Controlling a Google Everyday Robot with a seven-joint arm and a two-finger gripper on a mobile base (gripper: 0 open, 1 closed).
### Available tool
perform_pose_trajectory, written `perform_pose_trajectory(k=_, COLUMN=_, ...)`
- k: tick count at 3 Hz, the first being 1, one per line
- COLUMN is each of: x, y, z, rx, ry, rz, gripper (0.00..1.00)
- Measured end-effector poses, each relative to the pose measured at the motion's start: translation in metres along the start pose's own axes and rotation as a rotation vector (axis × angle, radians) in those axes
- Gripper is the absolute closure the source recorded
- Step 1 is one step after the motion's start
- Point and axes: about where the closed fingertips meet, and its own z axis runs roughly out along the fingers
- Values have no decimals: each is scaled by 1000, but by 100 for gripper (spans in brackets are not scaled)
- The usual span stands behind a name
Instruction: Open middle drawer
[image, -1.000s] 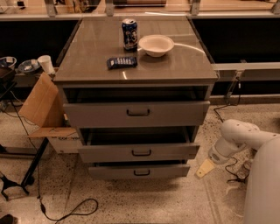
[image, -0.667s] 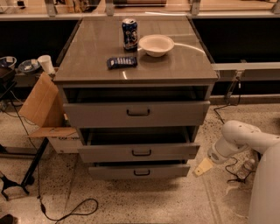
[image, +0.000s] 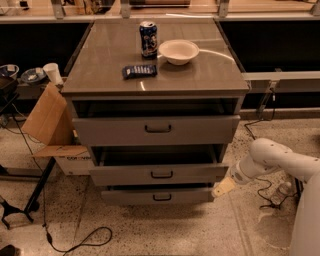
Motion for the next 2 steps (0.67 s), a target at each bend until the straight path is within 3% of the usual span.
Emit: perform_pose_trajectory(k=2, x=-35, y=-6, z=7, rx=61, ry=-105, rz=-10, gripper=0)
